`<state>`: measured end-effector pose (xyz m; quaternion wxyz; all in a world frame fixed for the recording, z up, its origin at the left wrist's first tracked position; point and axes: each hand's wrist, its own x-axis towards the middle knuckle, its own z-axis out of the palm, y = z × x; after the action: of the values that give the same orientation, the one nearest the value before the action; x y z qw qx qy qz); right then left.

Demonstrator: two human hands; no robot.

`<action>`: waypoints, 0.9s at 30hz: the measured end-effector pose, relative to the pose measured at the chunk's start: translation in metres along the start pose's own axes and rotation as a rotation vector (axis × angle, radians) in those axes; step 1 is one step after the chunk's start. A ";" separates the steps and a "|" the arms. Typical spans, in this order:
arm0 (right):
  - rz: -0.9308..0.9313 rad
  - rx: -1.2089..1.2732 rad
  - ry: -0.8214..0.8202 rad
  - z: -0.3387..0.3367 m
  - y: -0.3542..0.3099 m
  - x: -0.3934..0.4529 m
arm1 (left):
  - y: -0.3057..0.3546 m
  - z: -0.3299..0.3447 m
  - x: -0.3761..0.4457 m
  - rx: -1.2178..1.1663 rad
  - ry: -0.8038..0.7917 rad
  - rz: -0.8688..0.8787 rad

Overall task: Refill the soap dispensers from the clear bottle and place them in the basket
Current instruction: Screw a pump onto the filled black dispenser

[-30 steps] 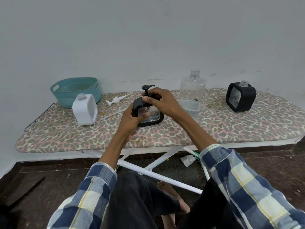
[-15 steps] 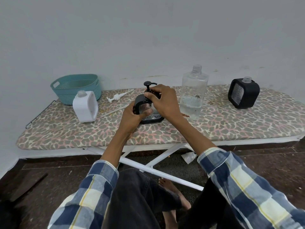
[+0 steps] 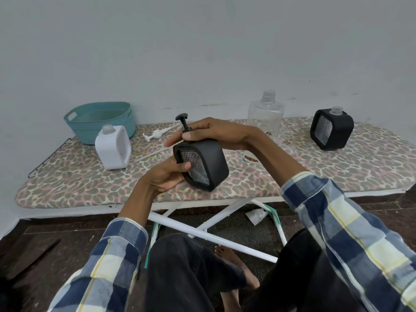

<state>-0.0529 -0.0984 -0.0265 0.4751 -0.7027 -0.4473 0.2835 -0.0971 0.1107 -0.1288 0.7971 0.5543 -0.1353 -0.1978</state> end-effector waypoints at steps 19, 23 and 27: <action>-0.072 -0.004 0.161 -0.001 0.026 0.000 | -0.003 0.001 0.010 0.033 0.100 0.133; -0.013 -0.030 0.266 0.003 0.028 0.001 | -0.005 0.001 0.012 0.097 0.170 0.150; 0.031 -0.105 0.341 0.004 0.030 0.008 | -0.008 0.001 0.015 0.125 0.269 0.190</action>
<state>-0.0422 -0.0941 -0.0560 0.5024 -0.7711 -0.3637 0.1438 -0.0855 0.1003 -0.1362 0.7871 0.6089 -0.0911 -0.0370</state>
